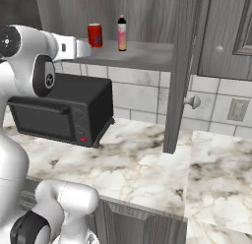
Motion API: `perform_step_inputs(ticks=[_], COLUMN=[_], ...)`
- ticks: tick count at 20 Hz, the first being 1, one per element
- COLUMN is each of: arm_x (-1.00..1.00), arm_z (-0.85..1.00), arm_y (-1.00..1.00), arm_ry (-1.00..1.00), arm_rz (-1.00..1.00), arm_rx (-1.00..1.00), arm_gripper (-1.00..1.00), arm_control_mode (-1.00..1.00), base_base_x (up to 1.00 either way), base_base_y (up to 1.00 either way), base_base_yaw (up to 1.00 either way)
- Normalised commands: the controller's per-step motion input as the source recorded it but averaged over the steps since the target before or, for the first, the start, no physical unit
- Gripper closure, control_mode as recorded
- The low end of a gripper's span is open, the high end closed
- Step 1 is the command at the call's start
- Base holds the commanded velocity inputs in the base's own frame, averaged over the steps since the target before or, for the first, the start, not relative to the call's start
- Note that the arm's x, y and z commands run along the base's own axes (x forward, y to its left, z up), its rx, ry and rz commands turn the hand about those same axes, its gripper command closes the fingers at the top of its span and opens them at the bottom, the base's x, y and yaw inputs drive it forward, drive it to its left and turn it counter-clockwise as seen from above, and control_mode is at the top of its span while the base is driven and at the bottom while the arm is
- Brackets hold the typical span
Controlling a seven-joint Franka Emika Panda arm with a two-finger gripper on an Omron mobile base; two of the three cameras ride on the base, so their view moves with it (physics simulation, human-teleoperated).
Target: Sort all alcoholic drinks to one cabinet, and non-alcoholic drinks to the other.
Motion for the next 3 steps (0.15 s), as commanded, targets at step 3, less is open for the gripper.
perform_step_inputs(ticks=[3], arm_x=[-0.66], arm_z=[0.04], arm_y=[-0.07], arm_ry=[0.01], arm_rz=[0.0], arm_rx=[0.01], arm_gripper=[-1.0], arm_control_mode=[-1.0], base_base_x=[0.0], base_base_y=[0.0], base_base_yaw=[0.0])
